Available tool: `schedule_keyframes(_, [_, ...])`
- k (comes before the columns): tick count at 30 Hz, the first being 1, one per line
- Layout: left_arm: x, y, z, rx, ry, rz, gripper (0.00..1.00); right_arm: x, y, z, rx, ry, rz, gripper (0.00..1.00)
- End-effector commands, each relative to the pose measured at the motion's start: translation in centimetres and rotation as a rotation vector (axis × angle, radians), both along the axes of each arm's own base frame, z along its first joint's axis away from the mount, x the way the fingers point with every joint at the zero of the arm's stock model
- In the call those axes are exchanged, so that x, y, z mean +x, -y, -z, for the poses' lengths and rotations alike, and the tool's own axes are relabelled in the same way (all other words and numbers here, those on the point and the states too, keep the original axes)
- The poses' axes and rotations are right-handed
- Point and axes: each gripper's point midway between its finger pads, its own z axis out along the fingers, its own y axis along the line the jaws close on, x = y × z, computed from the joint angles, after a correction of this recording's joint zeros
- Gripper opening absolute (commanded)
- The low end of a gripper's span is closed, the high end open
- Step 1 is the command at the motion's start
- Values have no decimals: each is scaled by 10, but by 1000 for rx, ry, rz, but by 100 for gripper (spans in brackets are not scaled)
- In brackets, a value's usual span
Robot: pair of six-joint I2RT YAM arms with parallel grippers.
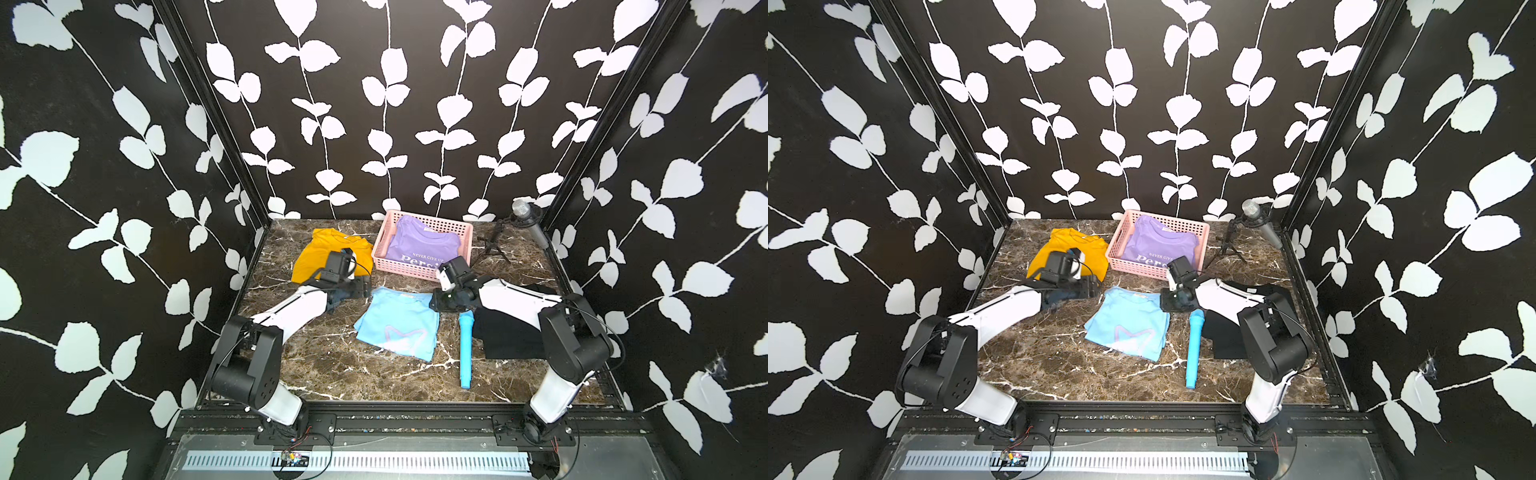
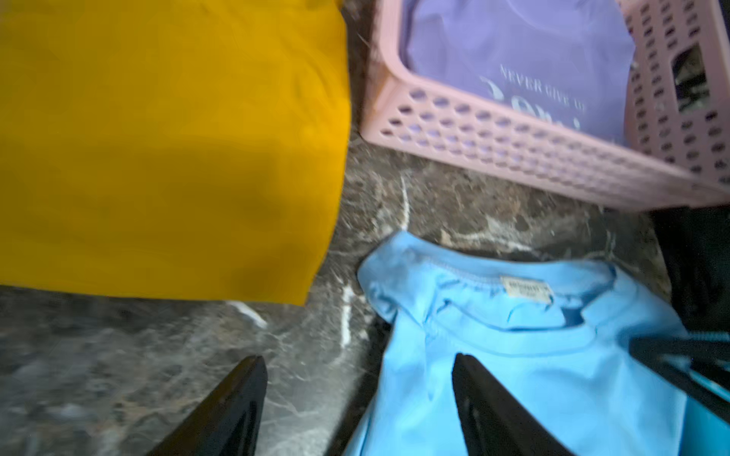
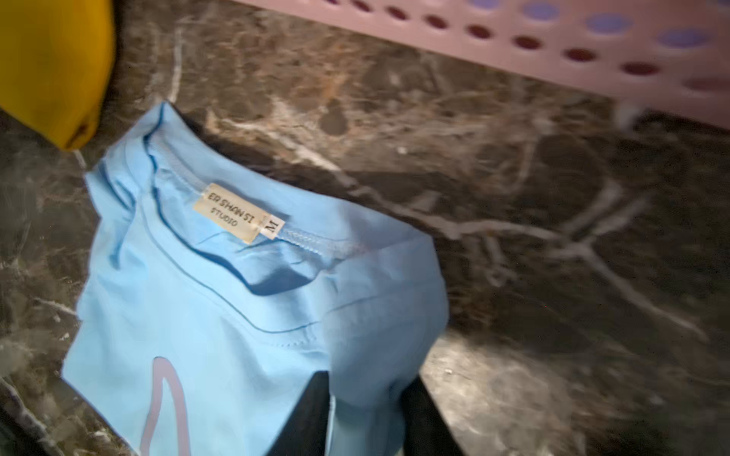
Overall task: Put the folded t-shirts into the basket
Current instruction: Move the T-shirt to the center of the board, then pick up the T-shirt from the center of the board.
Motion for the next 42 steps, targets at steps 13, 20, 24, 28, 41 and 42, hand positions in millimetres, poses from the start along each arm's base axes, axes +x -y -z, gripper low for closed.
schedule_keyframes(13, [-115,49,67,-49,-257,190,73,4,3,1,1,6,-24,56])
schedule_keyframes(20, [-106,38,37,-25,-110,129,75,1,14,4,-51,16,-15,58])
schedule_keyframes(24, [-81,26,29,93,-45,109,77,0,21,5,-92,22,-16,59])
schedule_keyframes(28, [-59,32,32,84,-55,116,78,2,20,13,-101,13,-23,59])
schedule_keyframes(41, [-30,64,68,-5,-136,136,60,-5,-2,40,-33,-30,-29,50])
schedule_keyframes(42, [-31,67,71,-21,-144,133,57,-6,-4,42,-20,-33,-24,48])
